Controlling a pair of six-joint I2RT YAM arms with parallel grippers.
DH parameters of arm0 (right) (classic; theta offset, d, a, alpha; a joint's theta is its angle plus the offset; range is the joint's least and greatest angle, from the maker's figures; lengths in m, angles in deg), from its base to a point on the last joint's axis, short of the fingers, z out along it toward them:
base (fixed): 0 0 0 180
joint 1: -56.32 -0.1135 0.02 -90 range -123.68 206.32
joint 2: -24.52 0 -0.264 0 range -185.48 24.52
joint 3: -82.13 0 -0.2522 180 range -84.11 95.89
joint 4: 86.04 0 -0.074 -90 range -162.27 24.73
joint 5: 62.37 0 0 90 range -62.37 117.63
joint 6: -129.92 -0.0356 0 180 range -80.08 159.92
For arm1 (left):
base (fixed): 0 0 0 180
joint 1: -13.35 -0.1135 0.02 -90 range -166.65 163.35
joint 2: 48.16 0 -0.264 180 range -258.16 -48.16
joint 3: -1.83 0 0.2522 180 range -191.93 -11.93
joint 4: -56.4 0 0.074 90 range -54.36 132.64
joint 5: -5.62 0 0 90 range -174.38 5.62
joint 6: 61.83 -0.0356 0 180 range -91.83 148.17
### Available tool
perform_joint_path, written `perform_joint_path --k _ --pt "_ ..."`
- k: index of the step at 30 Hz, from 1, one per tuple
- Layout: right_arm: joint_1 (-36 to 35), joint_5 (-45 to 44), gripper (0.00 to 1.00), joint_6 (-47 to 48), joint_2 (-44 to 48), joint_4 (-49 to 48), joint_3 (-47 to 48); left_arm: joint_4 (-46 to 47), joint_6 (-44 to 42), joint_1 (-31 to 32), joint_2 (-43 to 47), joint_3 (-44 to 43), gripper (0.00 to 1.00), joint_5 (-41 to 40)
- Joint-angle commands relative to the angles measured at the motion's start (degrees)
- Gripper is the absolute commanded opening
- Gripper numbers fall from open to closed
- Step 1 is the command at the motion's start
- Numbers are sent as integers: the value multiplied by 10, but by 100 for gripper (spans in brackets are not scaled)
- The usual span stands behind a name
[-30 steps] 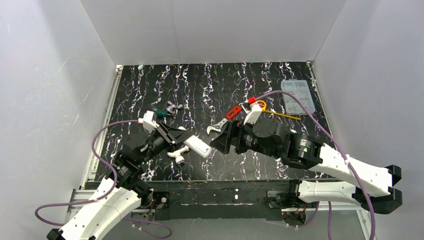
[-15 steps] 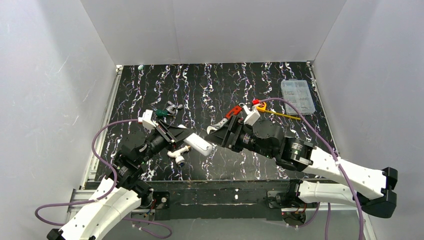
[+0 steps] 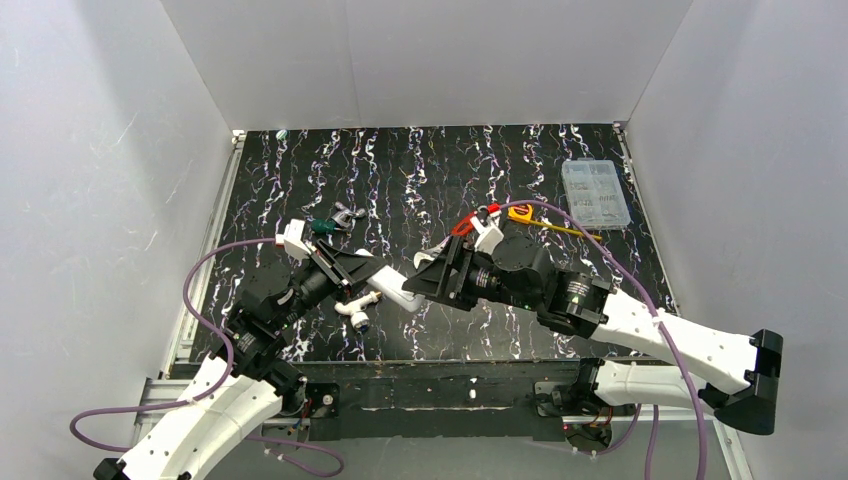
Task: Load the batteries into the remote control
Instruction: Load the battery cover into the remote control.
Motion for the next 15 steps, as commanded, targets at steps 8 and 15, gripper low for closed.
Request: perform_joint_path --k 8,15 --pt "6 57 63 -17 -8 -63 -14 56 1 2 10 -21 0 1" --pt "8 66 45 -17 -15 -68 -14 58 1 2 11 -21 0 2"
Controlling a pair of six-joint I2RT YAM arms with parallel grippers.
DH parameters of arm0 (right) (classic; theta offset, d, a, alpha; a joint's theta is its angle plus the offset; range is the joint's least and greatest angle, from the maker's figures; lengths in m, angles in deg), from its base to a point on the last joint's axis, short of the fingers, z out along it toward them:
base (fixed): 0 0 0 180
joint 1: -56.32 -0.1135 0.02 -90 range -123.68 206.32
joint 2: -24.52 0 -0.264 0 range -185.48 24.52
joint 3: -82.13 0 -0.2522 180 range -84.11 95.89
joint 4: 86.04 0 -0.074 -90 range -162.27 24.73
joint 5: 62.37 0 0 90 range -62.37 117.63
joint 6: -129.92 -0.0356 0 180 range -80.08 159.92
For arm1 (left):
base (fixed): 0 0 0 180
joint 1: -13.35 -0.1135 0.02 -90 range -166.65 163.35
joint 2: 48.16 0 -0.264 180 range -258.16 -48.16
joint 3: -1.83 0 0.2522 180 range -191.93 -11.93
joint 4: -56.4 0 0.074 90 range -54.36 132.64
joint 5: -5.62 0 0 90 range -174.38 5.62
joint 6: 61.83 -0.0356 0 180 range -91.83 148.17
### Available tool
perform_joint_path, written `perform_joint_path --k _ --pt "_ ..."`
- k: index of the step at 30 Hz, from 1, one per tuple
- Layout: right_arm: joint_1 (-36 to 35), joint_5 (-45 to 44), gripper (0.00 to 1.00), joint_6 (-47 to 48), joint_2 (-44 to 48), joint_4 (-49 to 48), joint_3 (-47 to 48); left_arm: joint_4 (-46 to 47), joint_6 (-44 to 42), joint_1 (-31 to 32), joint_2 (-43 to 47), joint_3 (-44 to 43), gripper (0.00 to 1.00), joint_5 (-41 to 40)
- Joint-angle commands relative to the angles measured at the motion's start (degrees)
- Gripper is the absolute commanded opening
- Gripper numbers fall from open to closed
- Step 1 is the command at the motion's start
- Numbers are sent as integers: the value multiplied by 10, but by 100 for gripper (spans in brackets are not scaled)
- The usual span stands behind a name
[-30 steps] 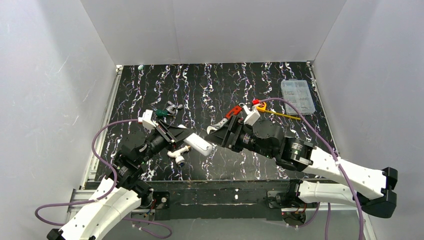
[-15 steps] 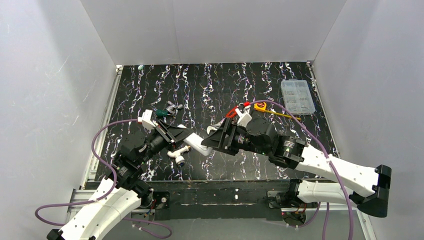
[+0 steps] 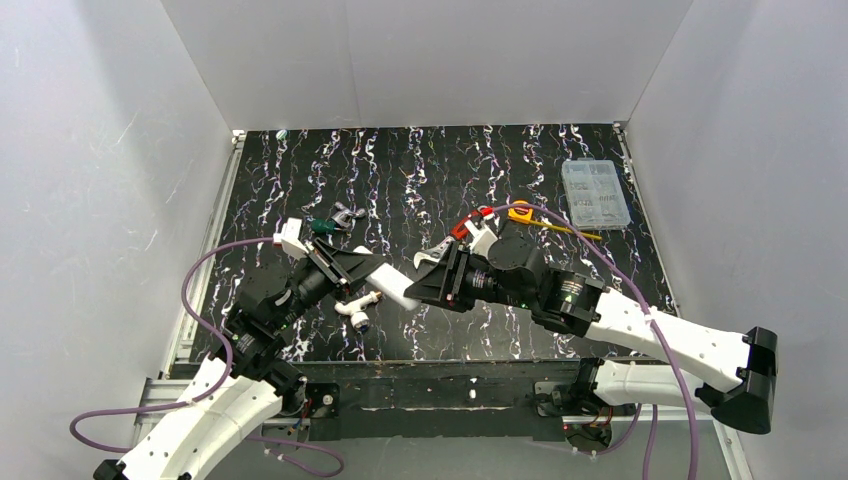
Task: Load the batteries into the remote control
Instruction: Load the battery cover into the remote control.
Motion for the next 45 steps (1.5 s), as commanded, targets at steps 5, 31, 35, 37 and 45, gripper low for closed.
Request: perform_joint_path --k 5,31,35,37,45 --pt "1 26 26 -3 -8 -55 2 42 -1 2 10 -22 0 1" --pt "9 15 66 -34 11 -335 -97 66 13 2 0 -38 0 -11" --pt "11 24 60 -40 6 -342 -98 67 12 2 1 -36 0 -13" --pt "13 27 55 -41 4 -345 -98 66 12 2 2 -36 0 -14" --pt "18 50 48 -49 -13 -367 -93 64 2 2 7 -35 0 -18"
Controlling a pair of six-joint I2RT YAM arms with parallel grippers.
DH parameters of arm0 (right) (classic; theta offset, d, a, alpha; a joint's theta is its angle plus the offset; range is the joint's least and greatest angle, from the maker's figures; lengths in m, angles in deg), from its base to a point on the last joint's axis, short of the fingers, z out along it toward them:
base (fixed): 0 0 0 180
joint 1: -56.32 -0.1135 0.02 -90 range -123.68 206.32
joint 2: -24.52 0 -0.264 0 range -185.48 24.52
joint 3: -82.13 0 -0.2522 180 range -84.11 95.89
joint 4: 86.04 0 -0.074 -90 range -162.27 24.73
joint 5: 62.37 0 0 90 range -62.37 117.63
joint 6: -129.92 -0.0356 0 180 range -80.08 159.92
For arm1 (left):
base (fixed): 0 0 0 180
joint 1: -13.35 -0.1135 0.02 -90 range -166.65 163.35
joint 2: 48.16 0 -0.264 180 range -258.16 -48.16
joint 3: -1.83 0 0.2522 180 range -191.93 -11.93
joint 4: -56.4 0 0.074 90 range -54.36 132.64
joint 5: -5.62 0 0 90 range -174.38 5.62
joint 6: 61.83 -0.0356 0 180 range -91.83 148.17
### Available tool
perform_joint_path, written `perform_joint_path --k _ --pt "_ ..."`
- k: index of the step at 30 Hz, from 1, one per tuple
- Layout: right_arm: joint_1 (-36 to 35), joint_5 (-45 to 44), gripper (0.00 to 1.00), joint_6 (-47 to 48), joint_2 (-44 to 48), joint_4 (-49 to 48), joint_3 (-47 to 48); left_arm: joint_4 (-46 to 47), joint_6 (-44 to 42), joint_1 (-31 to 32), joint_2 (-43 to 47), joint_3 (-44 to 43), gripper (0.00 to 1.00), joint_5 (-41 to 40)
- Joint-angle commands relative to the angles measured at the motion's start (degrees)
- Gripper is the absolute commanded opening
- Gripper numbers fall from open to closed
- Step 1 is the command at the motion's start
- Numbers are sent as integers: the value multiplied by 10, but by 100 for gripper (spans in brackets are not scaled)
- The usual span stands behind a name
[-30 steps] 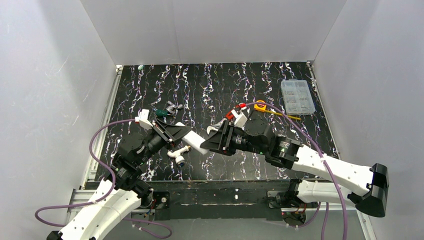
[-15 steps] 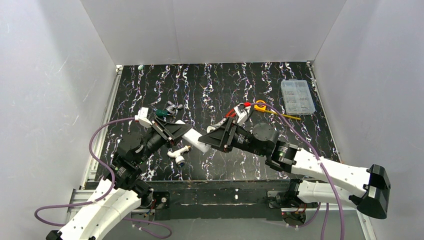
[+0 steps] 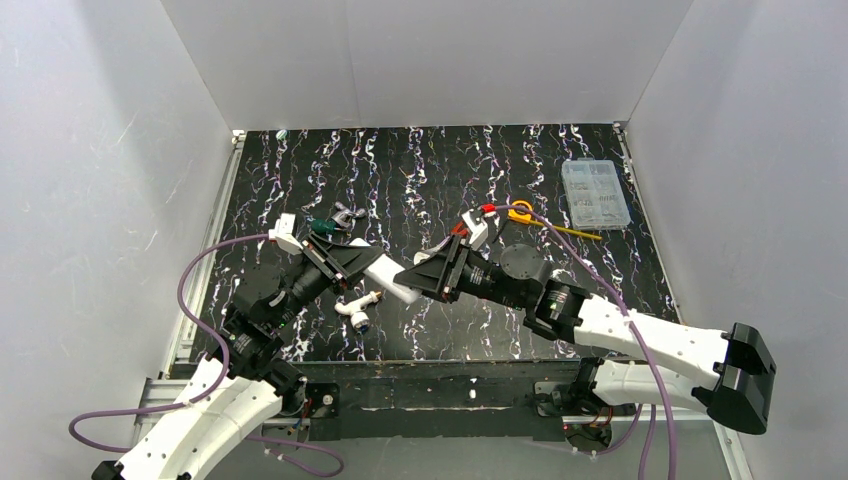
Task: Load the batteries into the remote control
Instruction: Load the battery cover into the remote control, then place the remote control at the center of the board.
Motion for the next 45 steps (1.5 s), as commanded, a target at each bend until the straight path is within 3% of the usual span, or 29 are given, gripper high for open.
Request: perform_joint_path --k 1,6,17,19,20,22,29,31,35,40,45 --pt "1 26 48 -12 -7 -71 11 34 -16 1 7 -19 0 -5" --pt "1 32 45 -19 -14 -84 8 37 -16 0 7 -17 0 -8" --pt "8 30 10 -26 -7 -93 -6 26 -17 1 12 -8 3 -18" --pt "10 27 6 -24 -3 -93 -9 17 -18 0 14 -6 20 -20" --pt "11 25 4 -23 0 -92 -11 14 -18 1 14 -5 37 -20" --pt "12 18 1 -23 5 -87 -13 6 -14 1 15 -3 55 -23" --pt "14 3 1 -18 21 -71 -15 -19 -15 1 12 -12 79 -24" --pt "16 -2 1 -11 30 -58 -17 -24 -15 1 11 -14 96 -21" --pt "22 -73 1 38 80 76 -5 -57 -26 1 18 -25 98 -21" --pt "23 -278 1 143 134 344 41 -108 -50 1 23 -51 98 -18" --pt "26 -425 1 220 99 610 144 -127 -57 1 22 -62 98 -5"
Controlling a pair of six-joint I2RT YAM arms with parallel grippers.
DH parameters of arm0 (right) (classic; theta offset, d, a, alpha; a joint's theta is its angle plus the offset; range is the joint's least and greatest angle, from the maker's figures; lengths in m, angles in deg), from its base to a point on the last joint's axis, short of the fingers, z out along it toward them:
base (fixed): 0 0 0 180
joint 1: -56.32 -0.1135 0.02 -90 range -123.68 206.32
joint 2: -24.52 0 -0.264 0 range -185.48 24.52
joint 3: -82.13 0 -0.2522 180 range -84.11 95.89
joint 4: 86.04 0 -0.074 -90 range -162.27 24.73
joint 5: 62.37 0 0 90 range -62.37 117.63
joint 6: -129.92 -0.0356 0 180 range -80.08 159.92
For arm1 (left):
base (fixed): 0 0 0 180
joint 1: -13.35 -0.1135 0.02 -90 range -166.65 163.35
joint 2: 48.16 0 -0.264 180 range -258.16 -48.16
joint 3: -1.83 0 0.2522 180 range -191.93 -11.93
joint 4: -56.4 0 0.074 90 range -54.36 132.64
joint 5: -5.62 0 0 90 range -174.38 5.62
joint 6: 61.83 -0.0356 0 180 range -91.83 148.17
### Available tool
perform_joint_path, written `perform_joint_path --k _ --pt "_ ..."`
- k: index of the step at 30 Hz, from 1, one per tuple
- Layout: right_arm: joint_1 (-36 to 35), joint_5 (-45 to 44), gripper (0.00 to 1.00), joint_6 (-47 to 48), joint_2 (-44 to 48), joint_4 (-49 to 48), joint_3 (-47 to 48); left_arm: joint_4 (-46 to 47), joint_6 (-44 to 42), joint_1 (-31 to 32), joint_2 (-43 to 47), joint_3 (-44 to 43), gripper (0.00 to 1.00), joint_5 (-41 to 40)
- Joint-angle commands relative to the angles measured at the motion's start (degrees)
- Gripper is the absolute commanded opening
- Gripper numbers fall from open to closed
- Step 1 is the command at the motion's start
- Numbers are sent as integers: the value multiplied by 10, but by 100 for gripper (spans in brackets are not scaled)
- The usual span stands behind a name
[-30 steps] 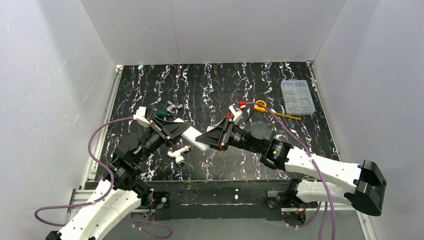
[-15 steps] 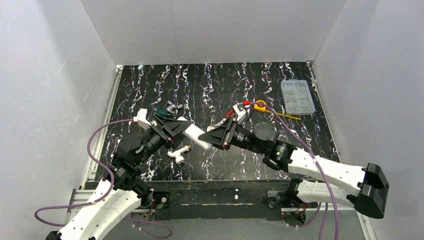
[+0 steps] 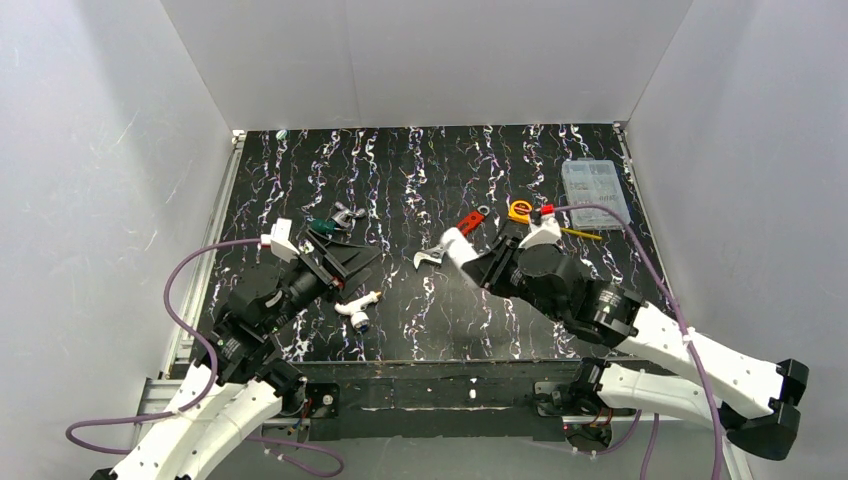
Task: Load the batteries into the remote control
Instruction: Place the remote control at the center of the board.
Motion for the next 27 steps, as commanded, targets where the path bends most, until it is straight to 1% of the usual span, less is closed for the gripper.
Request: perform_joint_path --k 1,2,3,5,7,8,11,15,19,23,27 --pt "7 -188 1 101 -51 288 125 -6 -21 1 8 -26 98 17" --pt "12 -204 1 103 -75 359 152 -10 -21 1 9 -27 98 19" --pt "16 -216 1 111 -103 406 177 -13 -21 1 11 -26 98 19" --pt "25 -234 1 133 -162 481 218 -20 -19 1 14 -27 98 17" --pt "32 -256 1 123 -225 567 257 -20 -18 1 16 -26 98 14" --pt "37 -263 1 121 -256 600 271 -21 -18 0 16 -26 98 14" --pt "47 -260 1 131 -342 658 296 -26 -18 1 18 -28 98 14" --pt "48 -244 1 149 -438 690 316 -38 -20 0 24 -32 98 12" --pt "48 -252 1 167 -500 698 321 -46 -24 1 27 -36 98 13" --pt "47 -228 1 203 -533 639 307 -48 -24 0 29 -34 98 14" --pt "44 -206 8 218 -560 601 300 -50 -25 1 34 -30 98 16"
